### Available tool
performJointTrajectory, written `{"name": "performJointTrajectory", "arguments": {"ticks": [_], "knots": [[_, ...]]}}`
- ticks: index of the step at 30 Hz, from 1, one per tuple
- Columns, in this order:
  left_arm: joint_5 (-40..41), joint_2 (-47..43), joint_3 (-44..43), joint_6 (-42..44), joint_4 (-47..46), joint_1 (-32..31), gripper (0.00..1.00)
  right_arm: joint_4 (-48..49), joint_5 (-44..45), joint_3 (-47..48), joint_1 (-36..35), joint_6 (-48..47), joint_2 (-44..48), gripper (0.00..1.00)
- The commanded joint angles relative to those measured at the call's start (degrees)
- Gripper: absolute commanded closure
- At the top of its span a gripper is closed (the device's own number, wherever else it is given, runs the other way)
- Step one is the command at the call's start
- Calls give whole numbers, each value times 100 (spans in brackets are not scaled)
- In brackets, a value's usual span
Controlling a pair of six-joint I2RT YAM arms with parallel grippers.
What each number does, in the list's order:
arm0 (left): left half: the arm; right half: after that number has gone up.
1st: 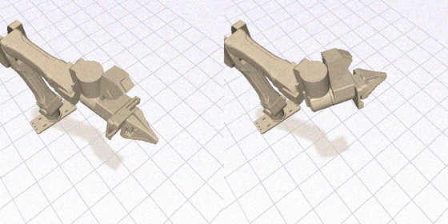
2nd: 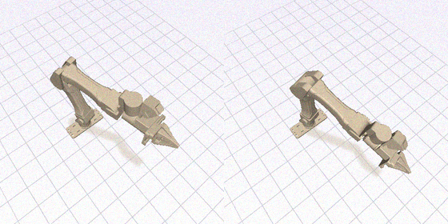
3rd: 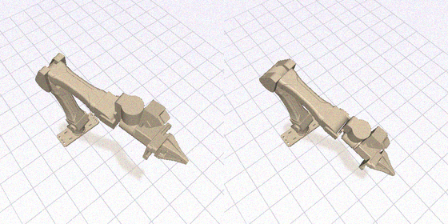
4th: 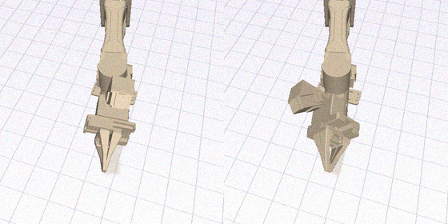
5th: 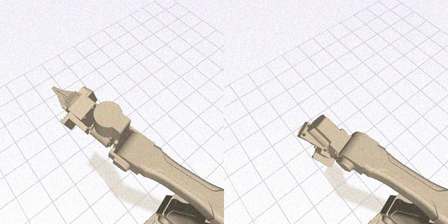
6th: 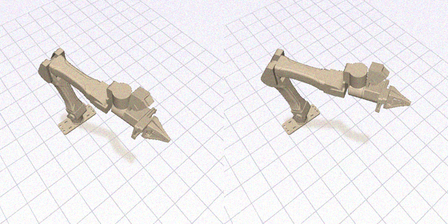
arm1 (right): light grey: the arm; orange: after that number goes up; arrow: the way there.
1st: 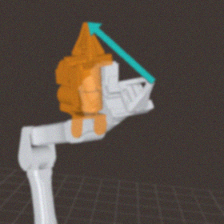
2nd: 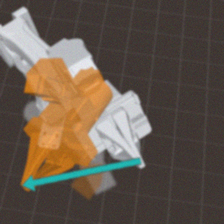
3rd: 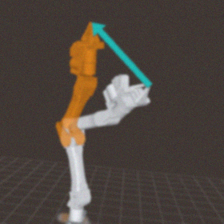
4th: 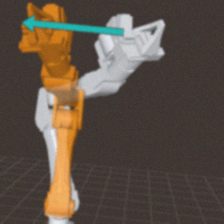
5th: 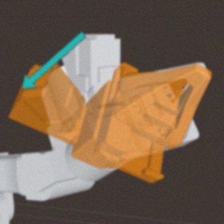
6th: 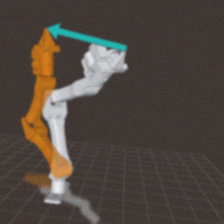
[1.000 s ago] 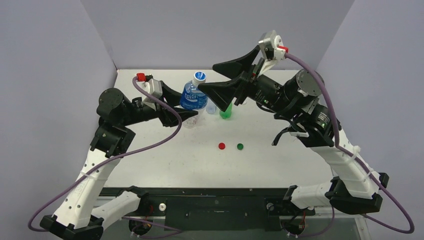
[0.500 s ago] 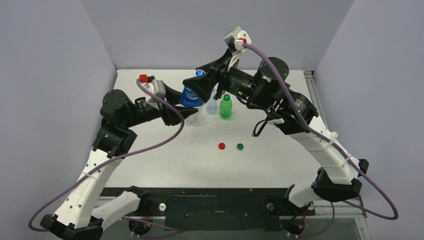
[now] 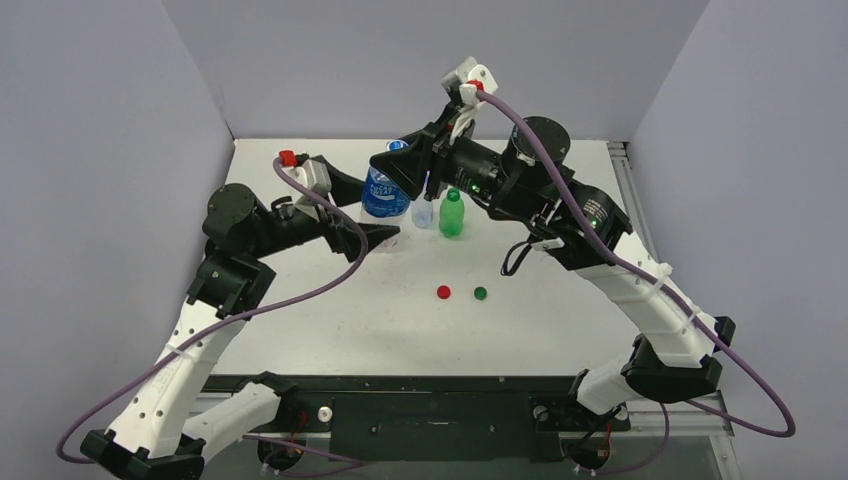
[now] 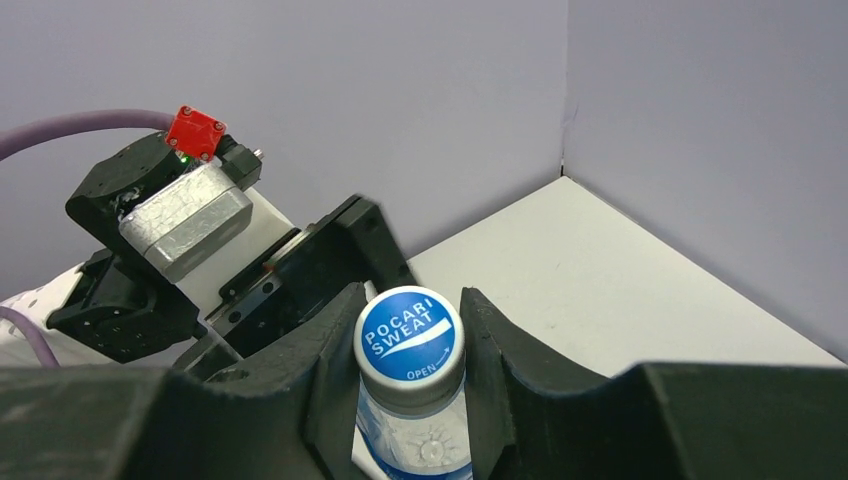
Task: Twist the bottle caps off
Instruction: Unscrew the bottle cap from the plastic bottle.
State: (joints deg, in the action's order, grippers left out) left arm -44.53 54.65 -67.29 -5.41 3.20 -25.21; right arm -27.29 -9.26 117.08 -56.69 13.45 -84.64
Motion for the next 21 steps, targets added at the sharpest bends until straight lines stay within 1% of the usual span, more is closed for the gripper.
{"name": "performJointTrajectory", "arguments": {"ticks": [1,2,3,6,8,9,10,11,12,13,14,15,18,19,20,21], "knots": [[142,-58,35,-547,-371,-28,14,334,-17,-38,-97,-148,155,100],[143,-84,43,-854,-521,-28,1,332,-66,-100,-115,-176,152,100],[119,-94,28,-1013,-825,-28,2,330,-93,-175,-128,-240,150,100],[-172,-16,-146,-1608,-1194,-28,3,376,-210,-313,-186,-320,180,100],[-401,85,-307,-1771,-1335,-28,1,390,-277,-347,-232,-372,188,100],[-474,114,-376,-1784,-1396,-32,8,391,-282,-351,-256,-380,186,100],[-608,161,-397,-1781,-1416,-29,12,391,-276,-347,-271,-392,185,100],[-670,178,-429,-1776,-1438,-28,21,387,-267,-349,-276,-398,185,100],[-794,208,-427,-1728,-1439,-28,26,383,-255,-355,-285,-408,196,100],[-846,218,-424,-1628,-1420,-28,36,387,-224,-370,-293,-406,204,100],[-928,220,-416,-1550,-1318,-34,42,421,-207,-388,-292,-405,225,100],[-1007,216,-390,-1397,-1263,-35,56,454,-166,-445,-297,-401,249,100],[-1043,171,-311,-1022,-909,-36,72,588,-195,-530,-313,-372,307,100],[-1052,149,-298,-931,-865,-36,75,591,-273,-525,-316,-371,303,100],[-1063,137,-293,-924,-850,-36,83,593,-320,-516,-316,-381,304,100],[-1140,139,-302,-1027,-884,-36,87,593,-473,-513,-308,-384,306,100]]}}
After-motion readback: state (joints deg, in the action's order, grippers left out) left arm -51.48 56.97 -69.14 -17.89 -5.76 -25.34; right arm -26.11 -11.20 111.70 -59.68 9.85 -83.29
